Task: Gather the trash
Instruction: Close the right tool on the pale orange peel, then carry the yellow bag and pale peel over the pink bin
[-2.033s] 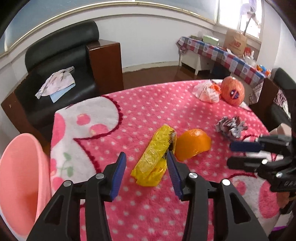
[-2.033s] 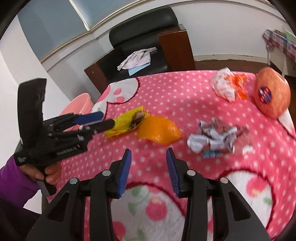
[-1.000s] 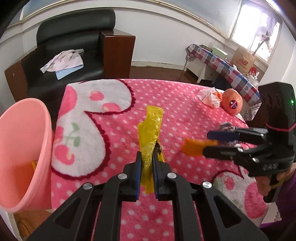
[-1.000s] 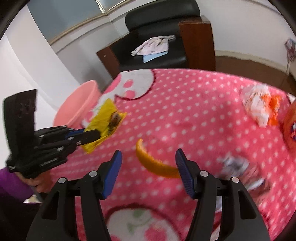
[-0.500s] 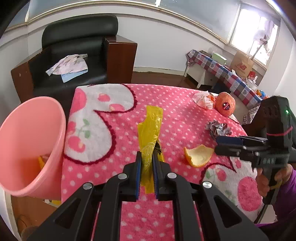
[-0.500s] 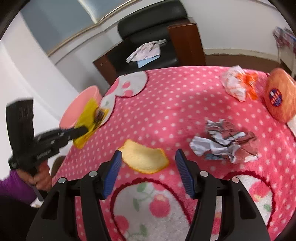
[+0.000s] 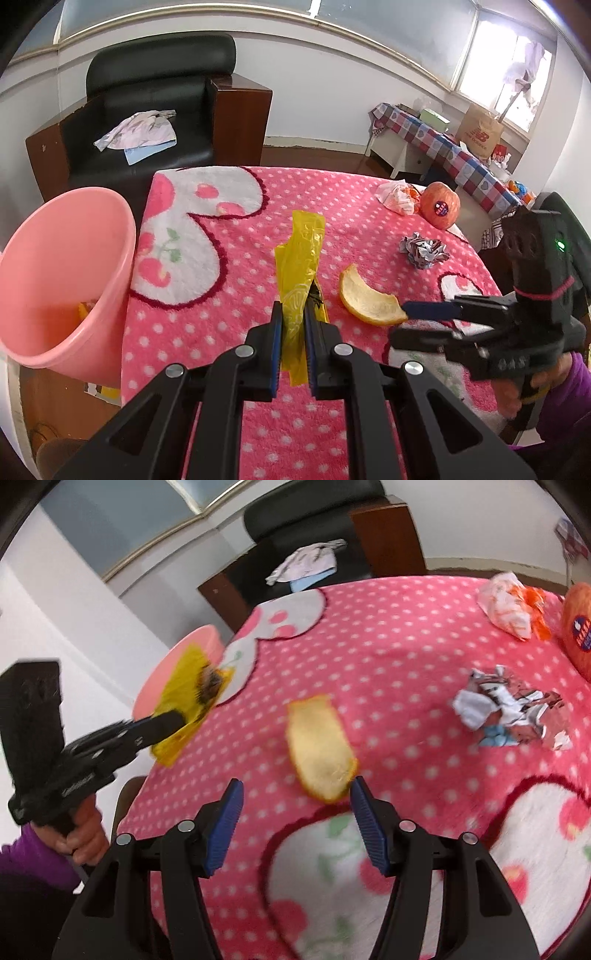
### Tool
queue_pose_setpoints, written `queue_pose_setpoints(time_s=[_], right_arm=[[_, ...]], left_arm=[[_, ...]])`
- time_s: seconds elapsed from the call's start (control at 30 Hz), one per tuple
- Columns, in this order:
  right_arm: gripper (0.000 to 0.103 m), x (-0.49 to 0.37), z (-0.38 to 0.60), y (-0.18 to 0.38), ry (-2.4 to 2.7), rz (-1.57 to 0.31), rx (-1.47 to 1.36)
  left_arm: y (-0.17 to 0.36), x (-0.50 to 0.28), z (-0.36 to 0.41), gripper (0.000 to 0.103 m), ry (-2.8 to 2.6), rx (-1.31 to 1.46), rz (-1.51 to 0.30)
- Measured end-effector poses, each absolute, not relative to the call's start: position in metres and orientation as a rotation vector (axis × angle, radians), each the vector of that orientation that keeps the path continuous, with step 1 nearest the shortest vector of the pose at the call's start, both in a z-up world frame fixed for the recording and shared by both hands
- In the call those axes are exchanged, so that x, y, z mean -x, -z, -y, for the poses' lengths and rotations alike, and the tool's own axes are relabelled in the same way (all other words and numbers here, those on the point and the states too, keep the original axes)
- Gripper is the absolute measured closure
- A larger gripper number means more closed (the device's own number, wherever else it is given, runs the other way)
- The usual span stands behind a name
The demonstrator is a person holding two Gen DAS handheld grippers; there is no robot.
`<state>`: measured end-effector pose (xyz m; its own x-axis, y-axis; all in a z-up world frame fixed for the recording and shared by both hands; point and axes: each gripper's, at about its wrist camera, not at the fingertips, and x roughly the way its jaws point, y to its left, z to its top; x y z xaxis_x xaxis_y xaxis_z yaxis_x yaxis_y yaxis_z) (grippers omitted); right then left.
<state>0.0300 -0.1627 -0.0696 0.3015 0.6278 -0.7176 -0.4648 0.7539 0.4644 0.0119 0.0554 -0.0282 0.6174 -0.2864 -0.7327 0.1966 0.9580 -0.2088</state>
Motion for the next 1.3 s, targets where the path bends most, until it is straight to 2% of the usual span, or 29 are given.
queue_pose_setpoints(time_s=[0.57, 0.7, 0.83, 0.93, 1.0, 1.3], right_arm=[[0.044, -0.03, 0.151, 0.068, -0.58, -0.961, -0.069], [0.064, -0.032, 0.138, 0.074, -0.528, -0.972, 0.017], [0.064, -0.032, 0.135, 0.08, -0.511, -0.982, 0.038], [0.068, -0.029, 0.135, 0.079, -0.507, -0.97, 0.05], [0.094, -0.026, 0.137, 0.077, -0.494, -0.957, 0.048], [0.097, -0.019, 0.152, 0.068, -0.533, -0.962, -0.068]], left_arm=[[0.028, -0.001, -0.062, 0.093, 0.282, 0.144, -0.849], [0.028, 0.001, -0.062, 0.093, 0.282, 0.151, -0.846], [0.027, 0.005, -0.064, 0.093, 0.286, 0.157, -0.838], [0.027, 0.007, -0.066, 0.093, 0.284, 0.163, -0.836], [0.027, 0.008, -0.067, 0.093, 0.281, 0.168, -0.833], [0.025, 0.013, -0.075, 0.093, 0.278, 0.189, -0.815]])
